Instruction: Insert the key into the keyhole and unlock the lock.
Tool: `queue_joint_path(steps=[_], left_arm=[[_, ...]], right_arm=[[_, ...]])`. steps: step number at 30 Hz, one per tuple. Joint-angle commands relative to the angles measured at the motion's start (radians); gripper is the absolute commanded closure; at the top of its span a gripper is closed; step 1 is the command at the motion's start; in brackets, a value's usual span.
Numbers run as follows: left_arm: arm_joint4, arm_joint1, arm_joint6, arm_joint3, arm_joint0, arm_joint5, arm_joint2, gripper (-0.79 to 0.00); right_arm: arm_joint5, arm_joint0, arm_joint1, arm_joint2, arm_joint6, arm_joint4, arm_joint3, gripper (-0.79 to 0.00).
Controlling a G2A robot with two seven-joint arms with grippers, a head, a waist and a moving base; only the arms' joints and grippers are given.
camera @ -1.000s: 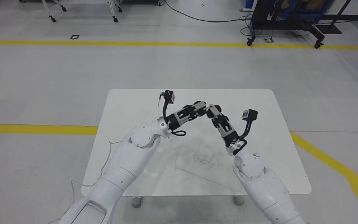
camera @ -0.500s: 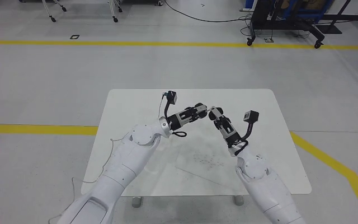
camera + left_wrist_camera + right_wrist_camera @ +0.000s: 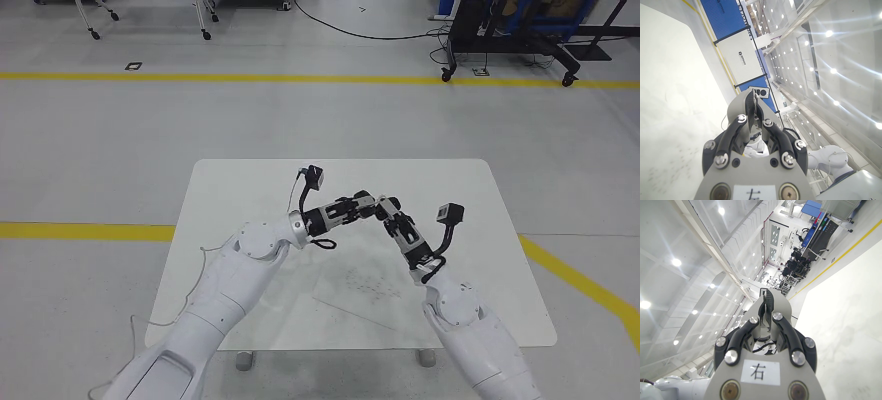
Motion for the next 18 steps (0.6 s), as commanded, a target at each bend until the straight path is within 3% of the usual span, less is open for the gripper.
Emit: queue_joint_path(steps=[1,18], left_arm=[[0.008,0.000,-0.001,0.003,-0.002,0.003,0.001,0.000],[0.042,-0.002,0.000,-0.001,-0.001,0.004,-0.003,0.000]], right_arm=[[-0.001,-0.007,-0.001,0.001,-0.001,0.000,-0.005,0.000],[0.000,-0.025,-0.007,0.011,0.000,-0.011,-0.026,0.000]])
